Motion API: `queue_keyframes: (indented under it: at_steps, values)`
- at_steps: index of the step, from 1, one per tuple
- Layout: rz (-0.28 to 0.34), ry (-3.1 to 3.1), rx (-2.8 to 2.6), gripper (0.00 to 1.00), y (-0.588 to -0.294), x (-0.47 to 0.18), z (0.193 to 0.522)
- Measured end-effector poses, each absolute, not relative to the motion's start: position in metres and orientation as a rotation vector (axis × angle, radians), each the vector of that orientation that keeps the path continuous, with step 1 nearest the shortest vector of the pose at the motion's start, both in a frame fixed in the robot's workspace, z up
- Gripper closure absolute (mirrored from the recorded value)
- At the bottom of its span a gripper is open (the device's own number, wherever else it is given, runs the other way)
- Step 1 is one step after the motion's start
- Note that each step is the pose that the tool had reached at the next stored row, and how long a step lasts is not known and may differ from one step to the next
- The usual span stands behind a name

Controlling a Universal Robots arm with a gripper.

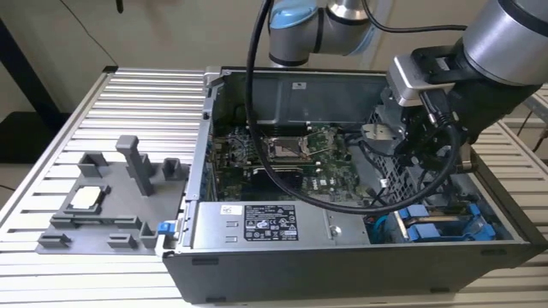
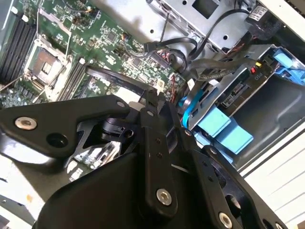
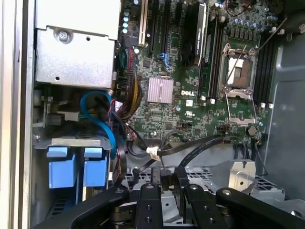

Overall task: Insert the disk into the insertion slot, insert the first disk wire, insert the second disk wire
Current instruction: 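Insert the first disk wire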

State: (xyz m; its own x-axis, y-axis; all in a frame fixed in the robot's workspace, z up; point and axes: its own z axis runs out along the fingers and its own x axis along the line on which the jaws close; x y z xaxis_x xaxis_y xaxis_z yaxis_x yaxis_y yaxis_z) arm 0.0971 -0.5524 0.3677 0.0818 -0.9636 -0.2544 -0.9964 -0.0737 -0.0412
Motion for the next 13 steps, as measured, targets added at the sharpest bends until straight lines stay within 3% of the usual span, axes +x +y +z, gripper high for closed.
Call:
queue_keyframes:
  at_steps: [13]
  values:
    - [0.252, 1.972, -2.136, 0.76, -0.5531, 0.0918, 0.3641]
